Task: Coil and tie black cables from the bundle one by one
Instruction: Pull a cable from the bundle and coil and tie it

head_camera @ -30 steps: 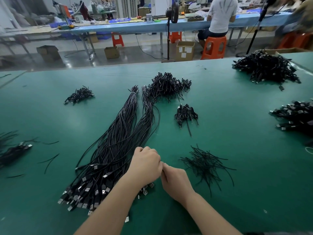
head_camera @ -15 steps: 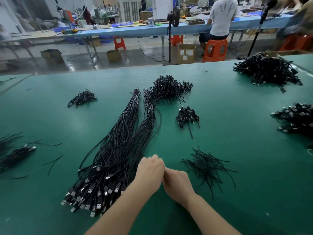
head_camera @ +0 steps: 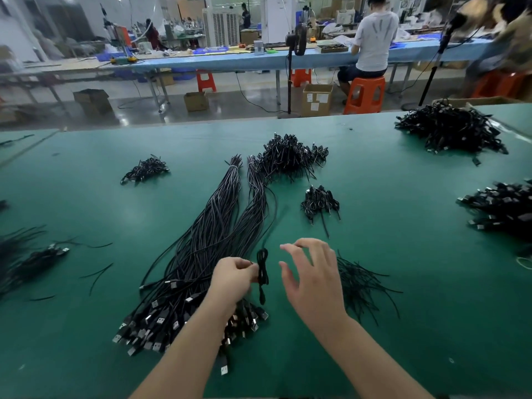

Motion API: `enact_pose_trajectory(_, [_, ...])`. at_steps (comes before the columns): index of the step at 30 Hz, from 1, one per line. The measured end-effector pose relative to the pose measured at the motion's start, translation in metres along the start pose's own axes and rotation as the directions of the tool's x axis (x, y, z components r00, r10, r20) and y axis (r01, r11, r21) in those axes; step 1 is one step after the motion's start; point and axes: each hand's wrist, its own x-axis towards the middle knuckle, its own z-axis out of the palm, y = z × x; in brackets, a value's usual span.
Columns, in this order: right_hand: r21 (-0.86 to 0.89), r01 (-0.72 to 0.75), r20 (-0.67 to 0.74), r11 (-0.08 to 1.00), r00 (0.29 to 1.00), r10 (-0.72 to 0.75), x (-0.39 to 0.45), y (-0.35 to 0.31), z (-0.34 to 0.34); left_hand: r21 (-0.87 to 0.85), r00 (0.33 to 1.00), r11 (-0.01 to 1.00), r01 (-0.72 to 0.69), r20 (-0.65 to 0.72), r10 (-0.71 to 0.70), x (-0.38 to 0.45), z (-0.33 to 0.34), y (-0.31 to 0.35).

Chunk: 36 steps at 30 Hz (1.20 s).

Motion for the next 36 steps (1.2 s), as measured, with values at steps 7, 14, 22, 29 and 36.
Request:
enact_pose_trajectory(7, [0.367,-0.467,0.419,0.804,0.855,0.305,0.001,-0.018,-0.01,-0.345,0.992,0.935,0.082,0.121,-0.042,-0.024,0.0,0.005])
enact_pose_trajectory(14, [0.389,-0.474,0.407,0.79,0.858,0.314,0.008,-0.017,-0.019,-0.261,0.996,0.965,-0.03,0.072,0.05,-0.045,-0.001,0.017])
enact_pose_trajectory(22, [0.282,-0.412,0.577,0.866,0.794,0.19,0.015,-0.016,-0.027,-0.103,0.986,0.982,-0.158,0.033,0.162,-0.054,0.0,0.017])
enact_pose_trajectory(29, [0.397,-0.518,0.702,0.757,0.703,0.113,0.016,-0.005,-0.029,0.088,0.963,0.963,-0.256,0.109,0.246,-0.056,-0.007,0.015])
enact_pose_trajectory(36, [0.479,-0.598,0.711,0.643,0.693,0.115,0.014,0.002,-0.026,0.271,0.923,0.883,-0.384,0.116,0.366,-0.054,-0.01,0.018])
